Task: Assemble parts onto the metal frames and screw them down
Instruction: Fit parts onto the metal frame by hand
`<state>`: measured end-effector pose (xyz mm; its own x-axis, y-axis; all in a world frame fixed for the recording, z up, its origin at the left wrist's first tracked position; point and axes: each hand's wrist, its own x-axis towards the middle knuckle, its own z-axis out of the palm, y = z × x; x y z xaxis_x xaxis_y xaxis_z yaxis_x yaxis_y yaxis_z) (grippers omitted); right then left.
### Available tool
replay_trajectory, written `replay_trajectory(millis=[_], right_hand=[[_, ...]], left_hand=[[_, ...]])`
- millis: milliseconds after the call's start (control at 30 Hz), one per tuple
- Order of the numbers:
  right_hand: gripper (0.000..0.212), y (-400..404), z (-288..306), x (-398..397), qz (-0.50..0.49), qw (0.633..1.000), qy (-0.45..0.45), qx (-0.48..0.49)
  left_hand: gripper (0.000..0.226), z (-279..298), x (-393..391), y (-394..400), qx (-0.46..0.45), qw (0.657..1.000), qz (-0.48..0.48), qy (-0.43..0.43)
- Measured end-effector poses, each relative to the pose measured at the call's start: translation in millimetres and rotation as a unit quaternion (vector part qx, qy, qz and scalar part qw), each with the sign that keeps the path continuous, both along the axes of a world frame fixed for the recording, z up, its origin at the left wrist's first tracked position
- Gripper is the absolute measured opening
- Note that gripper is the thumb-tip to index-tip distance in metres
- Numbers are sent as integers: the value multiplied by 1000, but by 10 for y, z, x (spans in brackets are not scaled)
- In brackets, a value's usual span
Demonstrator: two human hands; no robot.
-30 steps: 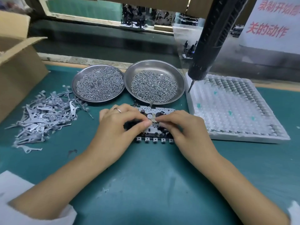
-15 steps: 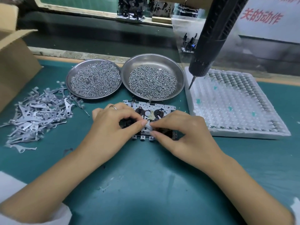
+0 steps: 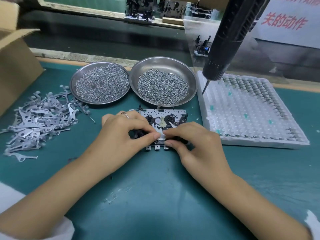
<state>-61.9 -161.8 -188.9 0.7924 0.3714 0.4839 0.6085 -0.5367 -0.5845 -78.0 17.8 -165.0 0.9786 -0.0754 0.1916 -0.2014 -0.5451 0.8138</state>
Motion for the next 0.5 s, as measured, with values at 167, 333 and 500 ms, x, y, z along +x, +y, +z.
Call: replay_trajectory(millis=[167, 333, 500], right_hand=[[23, 12, -53, -36, 2, 999, -48, -14], [19, 26, -64, -70, -13, 995, -91, -39], [14, 39, -47, -86, -32, 993, -95, -64]], left_hand=[[15, -11, 4, -20, -14, 1000, -4, -8], [7, -41, 13, -10, 13, 1000, 13, -16], [7, -62, 15, -5, 18, 999, 19, -22]])
